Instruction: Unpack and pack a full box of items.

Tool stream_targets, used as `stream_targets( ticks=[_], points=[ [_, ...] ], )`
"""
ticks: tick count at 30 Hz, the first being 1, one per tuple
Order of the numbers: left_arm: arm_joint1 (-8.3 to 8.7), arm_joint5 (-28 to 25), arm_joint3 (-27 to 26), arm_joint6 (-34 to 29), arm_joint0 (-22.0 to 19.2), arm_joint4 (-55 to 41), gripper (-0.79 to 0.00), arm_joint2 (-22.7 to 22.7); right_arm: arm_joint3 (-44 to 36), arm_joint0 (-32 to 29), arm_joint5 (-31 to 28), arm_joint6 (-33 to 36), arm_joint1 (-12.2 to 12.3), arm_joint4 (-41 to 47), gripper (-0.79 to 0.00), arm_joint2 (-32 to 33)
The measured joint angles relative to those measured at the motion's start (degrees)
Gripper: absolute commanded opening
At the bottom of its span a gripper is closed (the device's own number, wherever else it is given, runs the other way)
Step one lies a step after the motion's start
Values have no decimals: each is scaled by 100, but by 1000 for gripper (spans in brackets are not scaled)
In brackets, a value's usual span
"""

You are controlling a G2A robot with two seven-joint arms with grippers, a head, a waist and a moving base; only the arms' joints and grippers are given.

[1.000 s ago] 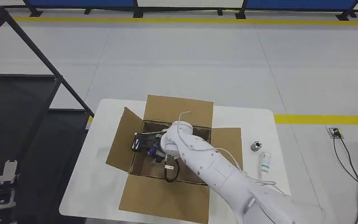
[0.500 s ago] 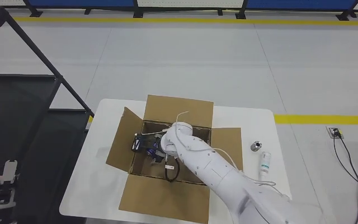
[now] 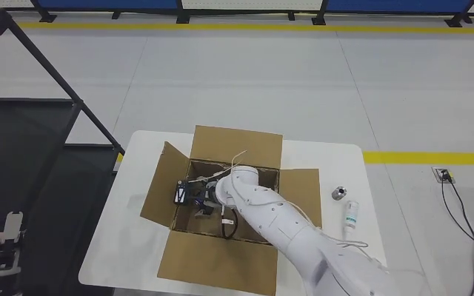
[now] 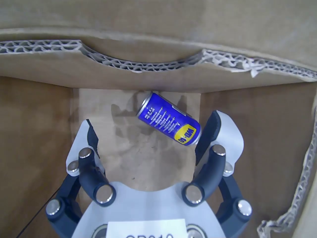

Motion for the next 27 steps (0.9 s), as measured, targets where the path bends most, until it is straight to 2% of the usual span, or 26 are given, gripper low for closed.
stream_targets(
  ticks=[13,17,24,27],
  points=[
    [0,0,0,0,0,0,0,0,569,-73,203,-505,-220,222,0,142],
    [0,0,0,0,0,0,0,0,660,-60,-28,-302,-295,234,0,136],
    [0,0,0,0,0,0,0,0,843,56,-757,42,-397,340,0,166],
    [0,0,0,0,0,0,0,0,908,123,-778,-12,-404,399,0,213]
  ],
)
